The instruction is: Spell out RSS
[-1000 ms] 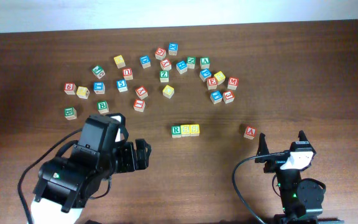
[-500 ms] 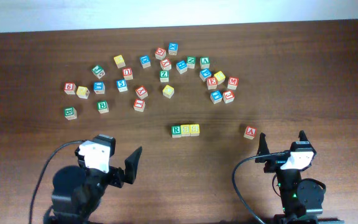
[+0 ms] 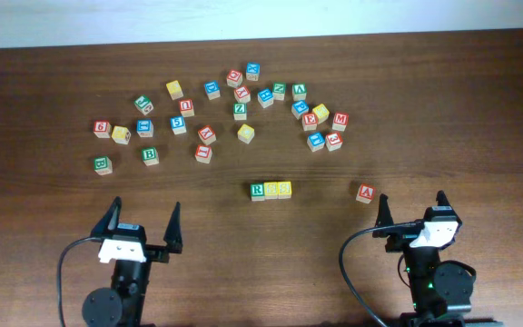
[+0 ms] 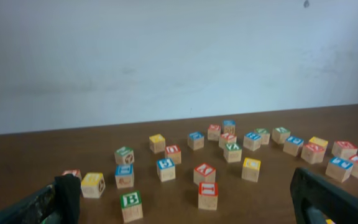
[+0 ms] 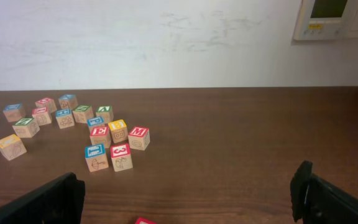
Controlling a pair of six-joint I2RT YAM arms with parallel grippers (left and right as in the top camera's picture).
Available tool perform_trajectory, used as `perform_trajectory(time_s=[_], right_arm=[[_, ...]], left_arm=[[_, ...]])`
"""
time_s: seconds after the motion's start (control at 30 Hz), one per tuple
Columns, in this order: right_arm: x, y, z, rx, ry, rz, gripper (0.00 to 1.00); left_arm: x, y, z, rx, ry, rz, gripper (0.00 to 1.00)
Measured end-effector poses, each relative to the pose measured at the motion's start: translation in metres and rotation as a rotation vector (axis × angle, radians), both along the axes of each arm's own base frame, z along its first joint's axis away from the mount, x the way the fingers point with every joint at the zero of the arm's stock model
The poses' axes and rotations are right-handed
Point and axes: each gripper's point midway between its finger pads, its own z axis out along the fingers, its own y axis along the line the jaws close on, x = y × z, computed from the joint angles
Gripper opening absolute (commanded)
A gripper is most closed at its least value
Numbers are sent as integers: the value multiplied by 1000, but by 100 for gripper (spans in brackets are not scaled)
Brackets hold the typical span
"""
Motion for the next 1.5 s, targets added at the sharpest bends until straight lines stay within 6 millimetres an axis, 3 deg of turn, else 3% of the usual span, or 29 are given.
perform_trajectory(time_s=[0.2,0.43,1.5], right_arm=[[0,0,0,0,0,0,98],[0,0,0,-1,0,0,98],[0,0,0,-1,0,0,98]], left_arm=[[2,28,-36,-8,131,162,99],[1,41,-37,-6,134,244,99],[1,40,-37,-6,134,240,99]])
